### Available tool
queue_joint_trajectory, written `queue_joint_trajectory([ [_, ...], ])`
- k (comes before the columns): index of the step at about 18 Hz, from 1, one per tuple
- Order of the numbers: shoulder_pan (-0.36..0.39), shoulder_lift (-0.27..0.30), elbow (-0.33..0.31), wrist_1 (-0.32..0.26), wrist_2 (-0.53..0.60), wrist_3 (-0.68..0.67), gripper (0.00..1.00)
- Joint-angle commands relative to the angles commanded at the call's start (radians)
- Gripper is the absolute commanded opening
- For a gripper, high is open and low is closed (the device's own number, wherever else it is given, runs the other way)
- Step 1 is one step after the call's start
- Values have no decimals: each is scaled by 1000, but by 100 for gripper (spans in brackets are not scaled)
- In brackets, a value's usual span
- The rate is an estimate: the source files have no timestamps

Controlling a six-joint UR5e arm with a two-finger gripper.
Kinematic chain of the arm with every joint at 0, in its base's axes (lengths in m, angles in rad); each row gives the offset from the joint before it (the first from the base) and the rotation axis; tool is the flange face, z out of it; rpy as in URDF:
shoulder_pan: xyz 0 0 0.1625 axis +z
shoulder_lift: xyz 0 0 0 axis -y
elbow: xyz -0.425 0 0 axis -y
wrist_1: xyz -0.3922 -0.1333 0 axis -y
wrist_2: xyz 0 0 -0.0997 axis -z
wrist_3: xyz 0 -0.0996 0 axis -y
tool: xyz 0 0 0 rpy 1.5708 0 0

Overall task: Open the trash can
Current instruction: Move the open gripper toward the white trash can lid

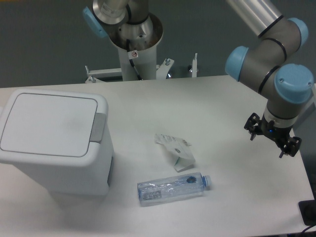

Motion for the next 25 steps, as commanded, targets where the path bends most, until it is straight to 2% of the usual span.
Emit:
queue_joint_trajectory([
  [7,0,0,-8,2,-17,2,100],
  [9,2,18,-47,11,-26,-8,100],
  [12,0,44,-89,11,-106,-142,100],
  [17,-51,45,-86,11,-231,-461,100],
  [20,-57,69,-89,-2,-310,-482,100],
  [21,-57,95,-107,-3,-386,-509,100],
  [23,-98,147,-115,-41,-471,-625,100],
  [25,-136,193,-115,-113,-505,-672,100],
])
